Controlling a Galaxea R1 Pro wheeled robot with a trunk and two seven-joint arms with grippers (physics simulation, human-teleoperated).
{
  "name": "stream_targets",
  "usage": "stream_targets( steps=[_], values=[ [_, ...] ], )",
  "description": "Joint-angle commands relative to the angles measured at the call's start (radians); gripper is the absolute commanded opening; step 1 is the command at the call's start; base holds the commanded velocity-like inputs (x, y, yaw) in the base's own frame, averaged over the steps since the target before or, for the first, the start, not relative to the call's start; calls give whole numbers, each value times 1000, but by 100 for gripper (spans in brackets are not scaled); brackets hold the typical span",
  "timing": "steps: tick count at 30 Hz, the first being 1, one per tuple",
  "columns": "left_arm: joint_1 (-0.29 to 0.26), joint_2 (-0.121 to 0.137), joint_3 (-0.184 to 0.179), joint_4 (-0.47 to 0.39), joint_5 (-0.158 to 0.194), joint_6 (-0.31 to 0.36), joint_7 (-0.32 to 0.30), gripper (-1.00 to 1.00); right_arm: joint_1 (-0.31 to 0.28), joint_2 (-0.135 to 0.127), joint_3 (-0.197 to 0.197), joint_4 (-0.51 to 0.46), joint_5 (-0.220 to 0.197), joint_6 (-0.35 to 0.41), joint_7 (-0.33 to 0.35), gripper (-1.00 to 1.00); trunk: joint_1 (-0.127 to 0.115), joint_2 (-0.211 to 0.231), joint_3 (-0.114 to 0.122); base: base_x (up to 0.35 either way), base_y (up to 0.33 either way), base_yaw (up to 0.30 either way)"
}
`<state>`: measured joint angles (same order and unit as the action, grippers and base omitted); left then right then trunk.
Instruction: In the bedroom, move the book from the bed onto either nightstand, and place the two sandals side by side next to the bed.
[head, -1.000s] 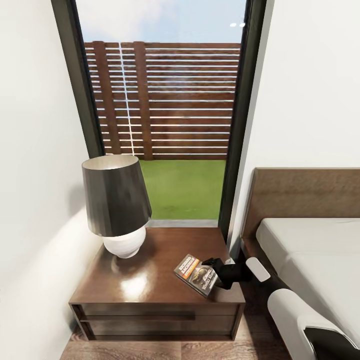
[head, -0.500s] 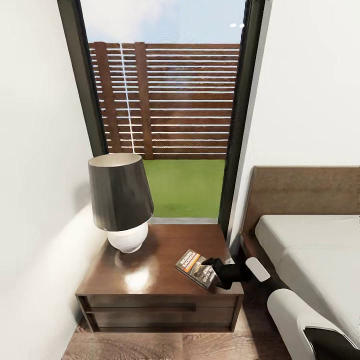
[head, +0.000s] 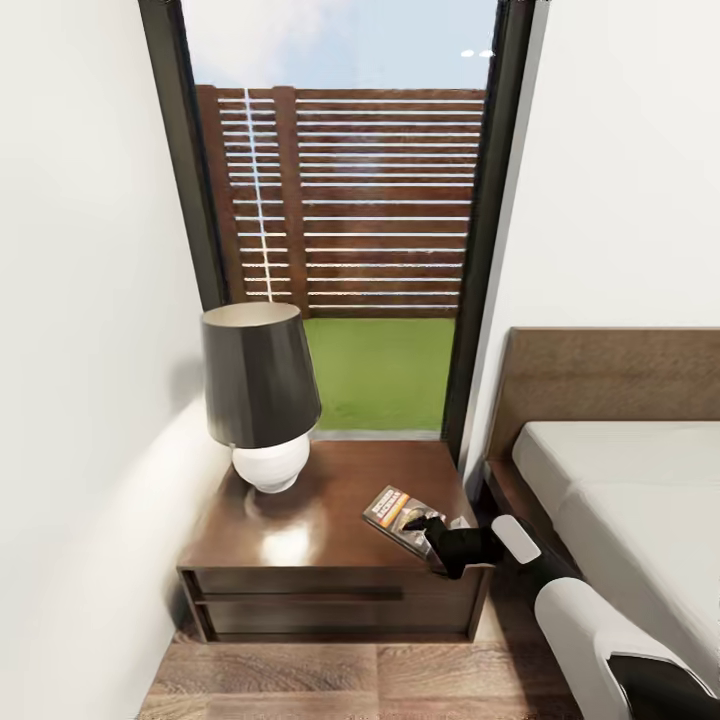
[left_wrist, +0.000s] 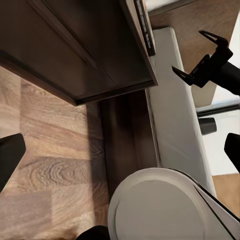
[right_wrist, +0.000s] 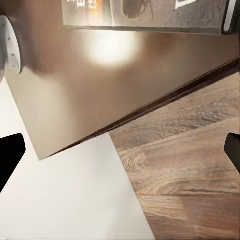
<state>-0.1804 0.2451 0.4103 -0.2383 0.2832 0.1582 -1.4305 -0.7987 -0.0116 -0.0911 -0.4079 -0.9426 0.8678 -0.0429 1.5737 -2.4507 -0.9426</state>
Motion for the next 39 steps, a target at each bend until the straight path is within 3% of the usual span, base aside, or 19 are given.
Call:
stream_targets(
  steps=[1,15,39],
  values=[
    [0,0,-4,0,6,11,-3,100,0,0,-6,-1,-2,5,-5,100,0,0,-1,-138,103,0],
    [0,0,-4,0,7,11,-2,100,0,-2,-8,0,-4,5,-4,100,0,0,-1,-108,80,0],
    [0,-9,-5,0,1,6,4,100,0,-5,-21,6,-9,7,7,100,0,0,-1,-6,3,0]
  ],
)
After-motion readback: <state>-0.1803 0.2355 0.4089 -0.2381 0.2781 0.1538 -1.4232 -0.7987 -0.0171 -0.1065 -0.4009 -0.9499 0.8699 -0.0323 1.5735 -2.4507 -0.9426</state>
